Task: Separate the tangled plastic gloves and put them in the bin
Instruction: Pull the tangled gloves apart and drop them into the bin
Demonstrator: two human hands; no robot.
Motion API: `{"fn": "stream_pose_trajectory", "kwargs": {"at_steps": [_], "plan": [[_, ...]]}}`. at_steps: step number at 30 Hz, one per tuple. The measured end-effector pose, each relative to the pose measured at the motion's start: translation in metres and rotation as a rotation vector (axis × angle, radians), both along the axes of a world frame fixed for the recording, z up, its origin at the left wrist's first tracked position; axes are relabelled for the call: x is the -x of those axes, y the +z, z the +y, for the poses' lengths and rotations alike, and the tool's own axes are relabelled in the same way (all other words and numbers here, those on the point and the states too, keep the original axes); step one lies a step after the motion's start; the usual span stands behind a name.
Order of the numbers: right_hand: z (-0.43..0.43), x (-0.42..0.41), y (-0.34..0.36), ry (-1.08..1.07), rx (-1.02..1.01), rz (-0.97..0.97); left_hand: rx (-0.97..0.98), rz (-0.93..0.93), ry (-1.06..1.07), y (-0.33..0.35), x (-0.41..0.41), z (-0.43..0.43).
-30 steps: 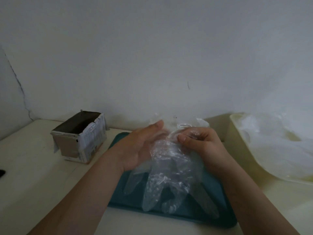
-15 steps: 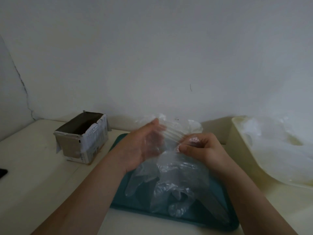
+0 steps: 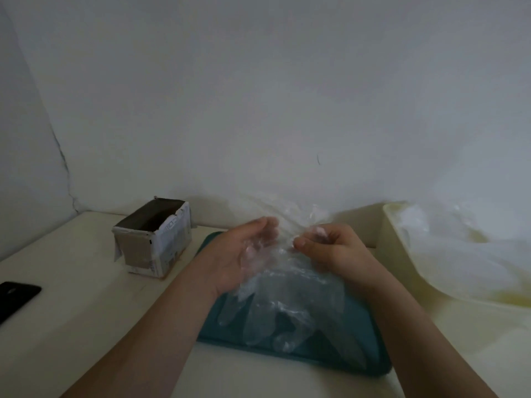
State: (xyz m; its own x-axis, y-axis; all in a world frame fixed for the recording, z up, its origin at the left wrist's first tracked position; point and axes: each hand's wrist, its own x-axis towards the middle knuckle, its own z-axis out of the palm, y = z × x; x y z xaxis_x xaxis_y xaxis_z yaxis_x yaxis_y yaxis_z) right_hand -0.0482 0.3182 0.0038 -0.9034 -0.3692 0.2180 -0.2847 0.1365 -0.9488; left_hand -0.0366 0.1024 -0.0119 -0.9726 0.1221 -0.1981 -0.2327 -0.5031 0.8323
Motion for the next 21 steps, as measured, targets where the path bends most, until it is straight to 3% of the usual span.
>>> {"fn": "stream_pose_trajectory", "kwargs": {"at_steps": [5, 9, 11, 15, 21], "plan": [[0.016, -0.011, 0.025, -0.365, -0.083, 0.243, 0.065, 0.101, 0.239, 0.031, 0.002, -0.004], [0.042, -0.028, 0.064, -0.479, 0.055, 0.203, 0.229, 0.189, 0.254, 0.053, -0.003, 0.021], [0.057, -0.035, 0.080, -0.534, 0.030, 0.209, 0.270, 0.225, 0.200, 0.061, -0.006, 0.045], [0.104, -0.046, 0.116, -0.577, -0.103, 0.263, 0.286, 0.241, 0.042, 0.072, -0.010, 0.082], [0.179, -0.023, 0.139, -0.612, -0.558, 0.266, 0.305, 0.307, -0.095, 0.099, -0.008, 0.107]]}}
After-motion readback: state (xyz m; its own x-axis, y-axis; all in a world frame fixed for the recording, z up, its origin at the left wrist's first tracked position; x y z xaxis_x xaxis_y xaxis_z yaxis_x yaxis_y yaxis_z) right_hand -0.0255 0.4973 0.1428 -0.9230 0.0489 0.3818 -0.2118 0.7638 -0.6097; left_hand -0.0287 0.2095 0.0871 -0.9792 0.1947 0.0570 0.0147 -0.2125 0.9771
